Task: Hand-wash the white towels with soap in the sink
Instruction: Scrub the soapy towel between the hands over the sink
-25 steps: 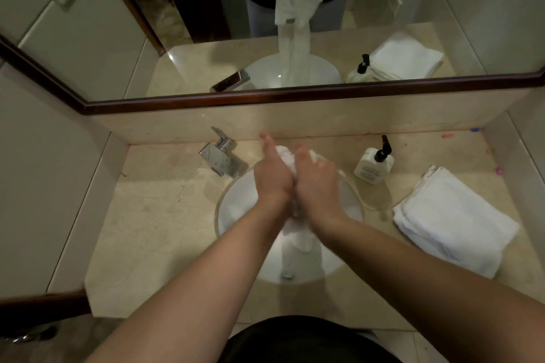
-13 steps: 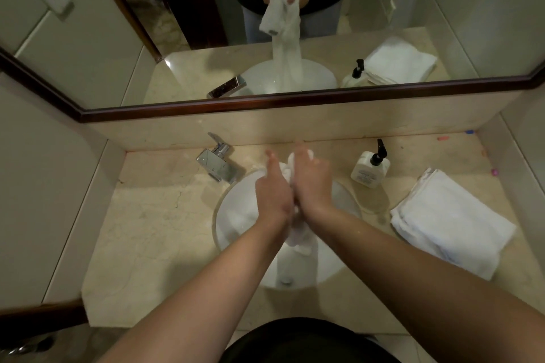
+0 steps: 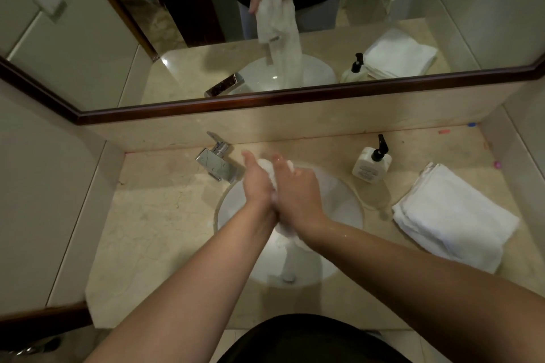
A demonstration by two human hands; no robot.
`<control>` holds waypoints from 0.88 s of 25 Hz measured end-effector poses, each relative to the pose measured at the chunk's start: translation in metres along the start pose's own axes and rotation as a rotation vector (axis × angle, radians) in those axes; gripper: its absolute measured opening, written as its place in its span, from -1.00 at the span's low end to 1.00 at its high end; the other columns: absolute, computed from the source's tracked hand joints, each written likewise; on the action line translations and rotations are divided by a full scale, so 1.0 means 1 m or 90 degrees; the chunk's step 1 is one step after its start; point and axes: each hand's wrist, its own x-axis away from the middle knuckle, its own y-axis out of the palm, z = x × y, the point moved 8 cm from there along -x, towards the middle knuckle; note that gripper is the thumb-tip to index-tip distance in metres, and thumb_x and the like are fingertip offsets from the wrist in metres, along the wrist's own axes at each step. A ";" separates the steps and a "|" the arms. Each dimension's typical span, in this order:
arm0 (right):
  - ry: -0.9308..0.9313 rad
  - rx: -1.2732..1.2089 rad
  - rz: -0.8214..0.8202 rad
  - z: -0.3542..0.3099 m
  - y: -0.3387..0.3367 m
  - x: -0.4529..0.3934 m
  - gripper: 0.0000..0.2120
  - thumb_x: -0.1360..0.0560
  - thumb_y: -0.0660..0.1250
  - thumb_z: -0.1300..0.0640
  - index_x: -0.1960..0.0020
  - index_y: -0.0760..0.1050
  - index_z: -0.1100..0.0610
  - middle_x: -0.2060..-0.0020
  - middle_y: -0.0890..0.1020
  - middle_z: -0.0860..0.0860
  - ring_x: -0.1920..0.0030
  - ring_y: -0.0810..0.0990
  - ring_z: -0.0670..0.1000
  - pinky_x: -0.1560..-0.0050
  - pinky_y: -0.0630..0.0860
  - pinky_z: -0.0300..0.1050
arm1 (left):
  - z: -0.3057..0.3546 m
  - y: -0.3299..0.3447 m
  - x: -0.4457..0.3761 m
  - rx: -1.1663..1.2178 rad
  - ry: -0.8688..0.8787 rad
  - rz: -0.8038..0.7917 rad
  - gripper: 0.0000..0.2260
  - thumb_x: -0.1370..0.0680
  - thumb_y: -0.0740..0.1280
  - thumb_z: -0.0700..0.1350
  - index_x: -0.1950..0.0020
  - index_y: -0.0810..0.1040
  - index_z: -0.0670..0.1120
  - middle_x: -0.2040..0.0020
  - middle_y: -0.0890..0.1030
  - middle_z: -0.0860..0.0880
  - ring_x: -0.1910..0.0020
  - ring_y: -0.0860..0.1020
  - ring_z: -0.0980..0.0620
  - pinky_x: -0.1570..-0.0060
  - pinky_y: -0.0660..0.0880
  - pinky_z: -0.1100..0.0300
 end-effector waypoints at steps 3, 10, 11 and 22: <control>0.130 -0.159 0.122 0.011 -0.023 -0.021 -0.59 -0.61 0.21 -0.12 0.29 0.50 0.11 0.35 0.59 0.01 0.28 0.57 0.00 0.28 0.39 -0.14 | -0.009 0.011 0.009 -0.077 0.039 -0.011 -0.27 -0.43 0.09 0.54 0.06 0.65 -0.09 0.10 0.72 -0.06 0.03 0.68 -0.06 -0.14 0.55 0.01; 0.107 -0.097 0.067 0.008 -0.020 -0.019 -0.60 -0.64 0.17 -0.10 0.25 0.48 0.13 0.40 0.54 -0.03 0.44 0.51 -0.20 0.33 0.41 -0.25 | -0.007 0.011 0.005 -0.090 0.049 -0.006 -0.25 -0.46 0.10 0.52 -0.06 0.67 -0.11 0.04 0.72 -0.09 0.03 0.67 -0.06 -0.12 0.58 -0.01; 0.131 -0.115 0.096 0.009 -0.026 -0.022 -0.60 -0.64 0.17 -0.12 0.25 0.46 0.11 0.35 0.56 -0.02 0.38 0.53 -0.19 0.27 0.42 -0.22 | -0.008 0.016 0.009 -0.125 0.066 -0.017 -0.26 -0.48 0.07 0.51 0.00 0.68 -0.11 0.06 0.72 -0.09 0.03 0.68 -0.07 -0.10 0.58 -0.02; 0.042 -0.038 0.032 0.014 -0.003 0.002 -0.61 -0.65 0.15 -0.08 0.06 0.58 0.19 0.25 0.62 0.13 0.23 0.61 0.06 0.21 0.57 -0.19 | 0.005 0.000 0.005 -0.045 0.061 0.031 -0.27 -0.52 0.09 0.47 0.00 0.63 -0.18 0.20 0.69 -0.08 0.08 0.66 -0.10 -0.17 0.57 -0.06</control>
